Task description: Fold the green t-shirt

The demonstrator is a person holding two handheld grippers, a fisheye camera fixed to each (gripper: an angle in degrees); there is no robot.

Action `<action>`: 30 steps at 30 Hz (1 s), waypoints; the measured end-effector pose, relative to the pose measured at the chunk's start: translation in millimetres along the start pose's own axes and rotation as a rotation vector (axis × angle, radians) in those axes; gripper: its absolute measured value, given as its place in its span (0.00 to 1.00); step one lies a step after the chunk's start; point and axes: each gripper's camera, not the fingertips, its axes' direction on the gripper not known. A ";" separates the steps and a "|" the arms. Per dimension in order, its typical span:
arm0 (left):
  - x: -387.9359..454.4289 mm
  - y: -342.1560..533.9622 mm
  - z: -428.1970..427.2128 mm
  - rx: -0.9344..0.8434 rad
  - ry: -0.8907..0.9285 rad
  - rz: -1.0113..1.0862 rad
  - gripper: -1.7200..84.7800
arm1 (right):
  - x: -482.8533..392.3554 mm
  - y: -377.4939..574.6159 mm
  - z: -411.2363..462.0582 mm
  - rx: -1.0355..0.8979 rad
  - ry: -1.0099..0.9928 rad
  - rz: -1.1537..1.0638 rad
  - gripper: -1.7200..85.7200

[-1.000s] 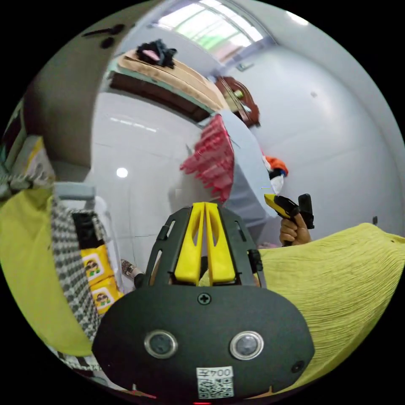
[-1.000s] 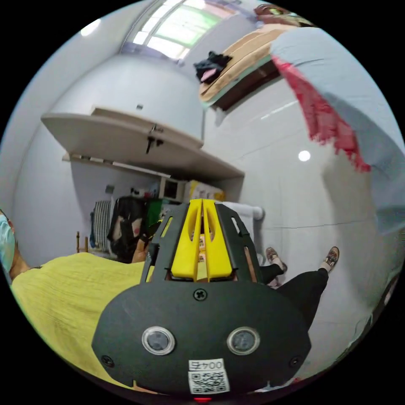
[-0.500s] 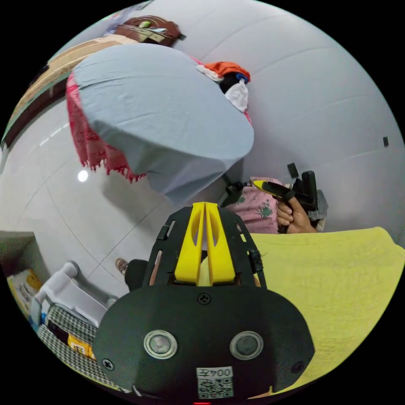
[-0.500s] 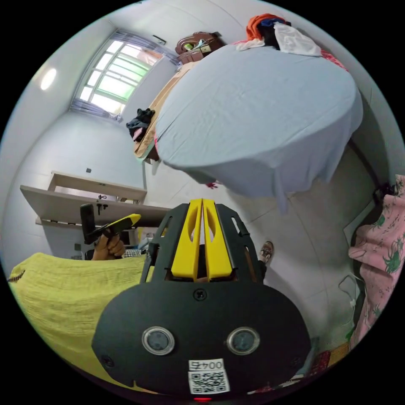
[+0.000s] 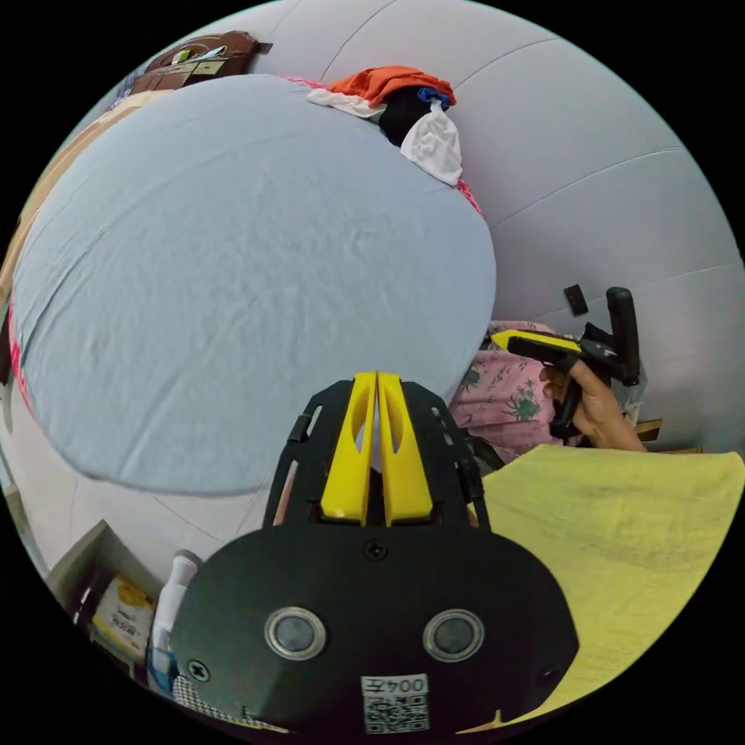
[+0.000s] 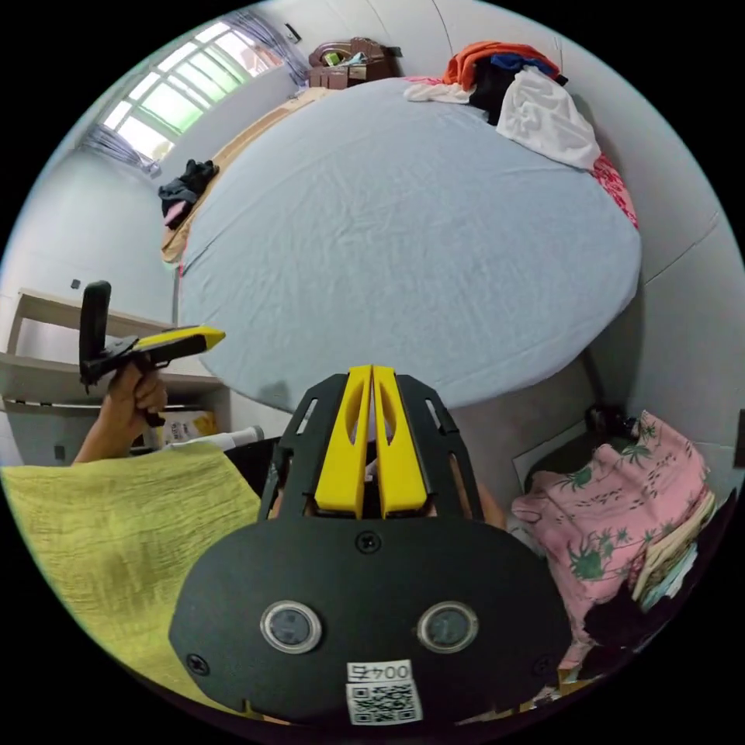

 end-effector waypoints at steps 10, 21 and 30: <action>-130.9 -60.3 280.4 -0.204 -0.192 0.077 0.02 | 89.9 -169.9 -16.9 -0.146 0.281 -0.134 0.01; -243.2 -29.8 497.0 -0.204 -0.317 -0.087 0.02 | 206.2 -304.3 -57.6 -0.186 0.325 -0.310 0.01; -336.1 7.7 609.0 -0.116 -0.145 -0.381 0.06 | 260.9 -348.6 -62.7 -0.253 0.220 -0.495 0.01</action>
